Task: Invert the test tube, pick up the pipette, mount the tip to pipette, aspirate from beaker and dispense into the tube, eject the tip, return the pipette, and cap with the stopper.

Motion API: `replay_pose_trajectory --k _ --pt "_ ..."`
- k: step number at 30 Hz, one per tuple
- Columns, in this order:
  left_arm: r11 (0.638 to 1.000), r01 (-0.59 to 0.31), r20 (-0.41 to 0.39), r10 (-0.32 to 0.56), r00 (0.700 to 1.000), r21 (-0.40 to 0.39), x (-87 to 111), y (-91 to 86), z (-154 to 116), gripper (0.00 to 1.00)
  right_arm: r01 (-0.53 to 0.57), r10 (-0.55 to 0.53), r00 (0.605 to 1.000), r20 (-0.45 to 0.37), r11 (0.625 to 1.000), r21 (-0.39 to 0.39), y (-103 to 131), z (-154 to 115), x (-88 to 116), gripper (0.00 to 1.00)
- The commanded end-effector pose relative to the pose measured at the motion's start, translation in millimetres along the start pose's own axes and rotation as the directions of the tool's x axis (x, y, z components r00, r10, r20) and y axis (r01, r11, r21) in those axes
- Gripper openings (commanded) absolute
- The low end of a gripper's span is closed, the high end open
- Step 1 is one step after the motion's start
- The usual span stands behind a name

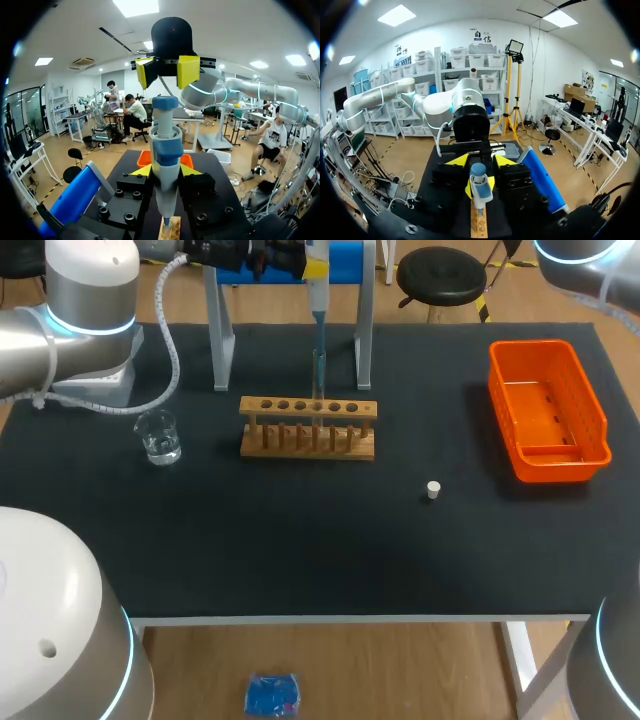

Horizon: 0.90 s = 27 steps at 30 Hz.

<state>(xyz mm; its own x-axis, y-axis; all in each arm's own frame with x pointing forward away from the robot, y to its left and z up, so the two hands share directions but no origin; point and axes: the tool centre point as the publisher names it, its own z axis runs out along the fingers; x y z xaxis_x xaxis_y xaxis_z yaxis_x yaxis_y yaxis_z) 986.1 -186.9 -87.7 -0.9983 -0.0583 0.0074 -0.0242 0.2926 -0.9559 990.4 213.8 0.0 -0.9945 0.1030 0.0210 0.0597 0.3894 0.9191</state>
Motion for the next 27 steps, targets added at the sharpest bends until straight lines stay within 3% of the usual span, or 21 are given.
replay_pose_trajectory --k 1,6,13,20,27 --pt "1.0 0.001 0.003 -0.001 1.0 0.0 1.0 -0.7 0 0.0 0.011 -0.011 1.0 0.021 1.0 -0.016 -11 -25 9 1.0" --pt "1.0 0.001 0.003 -0.001 1.0 0.0 1.0 -0.7 0 0.0 0.033 -0.032 0.999 0.039 0.999 -0.017 -37 -51 11 1.0" --pt "1.0 0.001 0.003 -0.001 1.0 0.0 1.0 -0.7 0 0.0 0.098 -0.096 0.995 0.038 0.994 -0.041 -104 -70 12 1.0" --pt "1.0 0.001 0.003 -0.001 1.0 0.0 1.0 -0.7 0 0.0 0.096 -0.096 0.995 0.005 0.991 -0.097 -171 -58 2 1.0" --pt "1.0 0.001 0.003 -0.001 1.0 0.0 1.0 -0.7 0 0.0 0.104 -0.108 0.994 -0.027 0.985 -0.138 -226 -18 -3 1.0"
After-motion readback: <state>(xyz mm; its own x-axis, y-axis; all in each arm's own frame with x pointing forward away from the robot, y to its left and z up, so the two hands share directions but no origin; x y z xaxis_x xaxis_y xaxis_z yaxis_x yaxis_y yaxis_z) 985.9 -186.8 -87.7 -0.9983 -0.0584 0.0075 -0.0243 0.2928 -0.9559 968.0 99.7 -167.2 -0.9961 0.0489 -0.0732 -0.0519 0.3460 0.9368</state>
